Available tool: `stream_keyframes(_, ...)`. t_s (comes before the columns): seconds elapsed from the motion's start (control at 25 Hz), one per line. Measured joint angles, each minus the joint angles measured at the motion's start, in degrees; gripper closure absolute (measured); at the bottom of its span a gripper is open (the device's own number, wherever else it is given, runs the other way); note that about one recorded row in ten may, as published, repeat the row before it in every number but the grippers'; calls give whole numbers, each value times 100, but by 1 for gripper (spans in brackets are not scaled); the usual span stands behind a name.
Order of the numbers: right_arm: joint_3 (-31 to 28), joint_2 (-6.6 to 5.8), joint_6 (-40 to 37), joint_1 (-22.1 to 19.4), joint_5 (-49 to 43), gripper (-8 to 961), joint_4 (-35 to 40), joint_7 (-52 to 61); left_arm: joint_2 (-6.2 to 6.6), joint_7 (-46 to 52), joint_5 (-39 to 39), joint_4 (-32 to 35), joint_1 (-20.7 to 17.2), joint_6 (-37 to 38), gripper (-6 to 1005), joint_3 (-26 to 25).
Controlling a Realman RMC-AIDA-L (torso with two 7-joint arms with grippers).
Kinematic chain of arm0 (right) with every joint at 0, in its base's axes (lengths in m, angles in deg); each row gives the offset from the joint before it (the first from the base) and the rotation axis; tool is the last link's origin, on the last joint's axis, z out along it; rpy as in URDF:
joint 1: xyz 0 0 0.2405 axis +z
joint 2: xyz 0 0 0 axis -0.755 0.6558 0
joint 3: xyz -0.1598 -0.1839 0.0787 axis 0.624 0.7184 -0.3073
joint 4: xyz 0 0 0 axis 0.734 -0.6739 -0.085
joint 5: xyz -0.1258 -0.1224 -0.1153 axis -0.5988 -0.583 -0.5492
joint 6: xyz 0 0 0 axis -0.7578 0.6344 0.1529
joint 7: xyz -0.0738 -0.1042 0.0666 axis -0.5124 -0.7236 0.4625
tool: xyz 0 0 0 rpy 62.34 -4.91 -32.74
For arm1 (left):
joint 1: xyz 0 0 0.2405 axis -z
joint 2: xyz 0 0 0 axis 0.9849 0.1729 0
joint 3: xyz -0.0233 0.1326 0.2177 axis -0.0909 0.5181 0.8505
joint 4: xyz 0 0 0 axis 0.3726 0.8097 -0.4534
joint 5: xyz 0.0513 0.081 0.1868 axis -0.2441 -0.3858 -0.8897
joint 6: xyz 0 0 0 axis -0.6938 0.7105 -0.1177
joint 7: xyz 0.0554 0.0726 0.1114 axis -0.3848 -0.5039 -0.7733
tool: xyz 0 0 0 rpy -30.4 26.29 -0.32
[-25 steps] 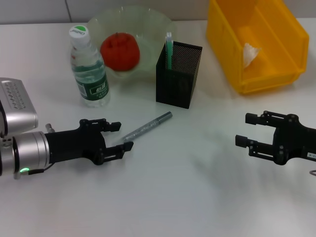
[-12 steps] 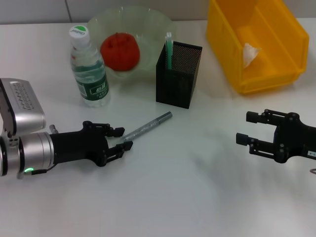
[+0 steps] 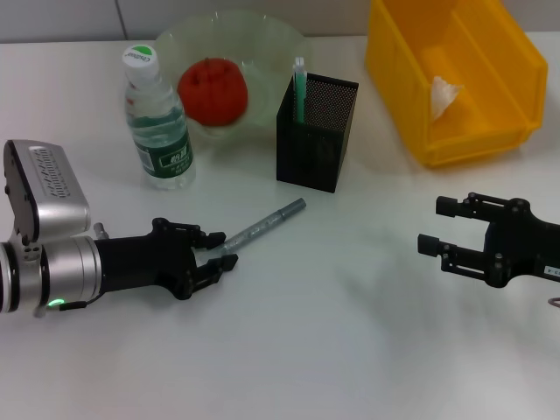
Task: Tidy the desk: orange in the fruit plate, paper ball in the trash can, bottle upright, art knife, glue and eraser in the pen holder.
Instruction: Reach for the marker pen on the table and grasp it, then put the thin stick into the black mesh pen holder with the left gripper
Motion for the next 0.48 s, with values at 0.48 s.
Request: stream_keyframes(0.48, 0, -8, -1, 25, 0, 293, 24, 53, 10, 81, 210, 61, -6, 116, 835, -11)
